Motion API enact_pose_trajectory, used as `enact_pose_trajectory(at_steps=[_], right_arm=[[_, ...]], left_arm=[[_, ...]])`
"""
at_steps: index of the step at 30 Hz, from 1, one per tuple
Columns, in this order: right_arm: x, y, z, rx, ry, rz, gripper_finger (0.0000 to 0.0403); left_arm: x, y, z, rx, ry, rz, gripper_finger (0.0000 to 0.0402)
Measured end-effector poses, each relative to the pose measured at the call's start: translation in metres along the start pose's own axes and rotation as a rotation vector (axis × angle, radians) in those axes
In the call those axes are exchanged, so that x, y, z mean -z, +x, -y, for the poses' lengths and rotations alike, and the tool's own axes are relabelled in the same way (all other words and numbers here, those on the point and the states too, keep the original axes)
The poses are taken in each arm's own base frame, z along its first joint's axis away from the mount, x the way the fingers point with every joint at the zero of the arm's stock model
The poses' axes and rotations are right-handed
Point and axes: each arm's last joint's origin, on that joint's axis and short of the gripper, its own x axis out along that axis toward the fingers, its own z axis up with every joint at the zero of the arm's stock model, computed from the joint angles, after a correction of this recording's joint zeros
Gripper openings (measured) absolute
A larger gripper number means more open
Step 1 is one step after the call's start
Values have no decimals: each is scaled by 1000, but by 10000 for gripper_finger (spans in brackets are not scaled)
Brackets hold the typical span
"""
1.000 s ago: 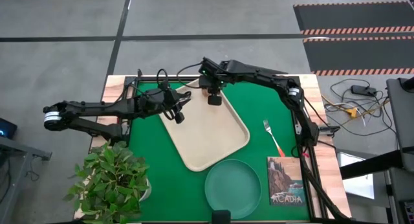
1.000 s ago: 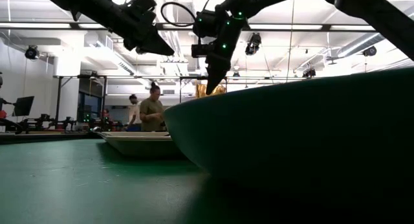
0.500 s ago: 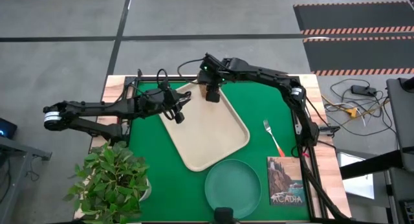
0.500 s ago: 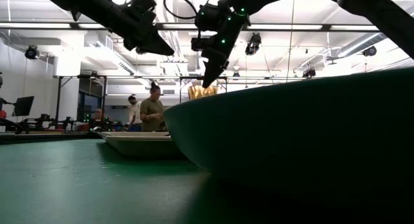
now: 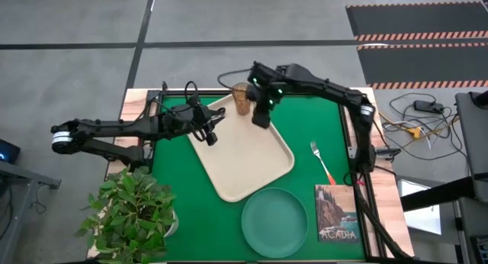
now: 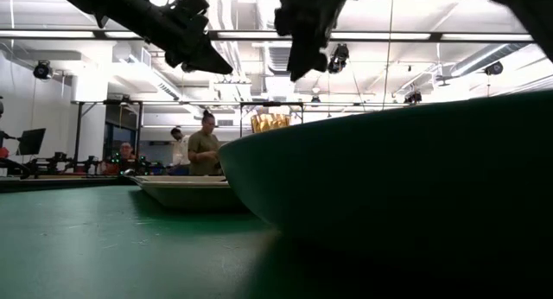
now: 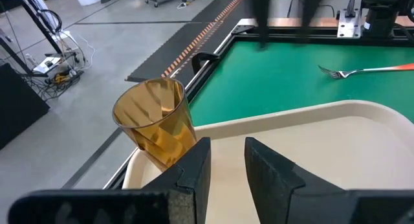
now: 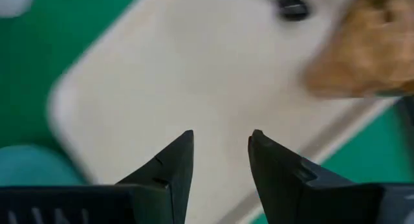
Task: Pick and place plate/cup/fork/spoon on tray
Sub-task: Put the green plate on the white tray under the yellow glass
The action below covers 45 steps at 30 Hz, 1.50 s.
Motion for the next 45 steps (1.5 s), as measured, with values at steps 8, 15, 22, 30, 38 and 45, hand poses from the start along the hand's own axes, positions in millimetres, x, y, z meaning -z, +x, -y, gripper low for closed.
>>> enact_pose_trajectory(at_steps=[8, 15, 22, 30, 38, 45], right_arm=[[52, 18, -80, -67, -80, 71, 135], [124, 43, -137, -21, -135, 83, 135], [187, 64, -171, -52, -60, 78, 145], [246, 83, -197, 53, -94, 78, 178], [273, 105, -204, 155, -34, 94, 172], [279, 128, -205, 203, -16, 82, 171]], left_arm=[[0, 0, 0, 1, -8, -1, 77], [0, 0, 0, 1, -8, -1, 77], [3, 0, 1, 2, -58, -10, 77], [7, 1, 1, 4, -80, -26, 77], [6, 1, 2, 4, -65, -15, 77], [1, 1, 1, 0, -14, 24, 77]])
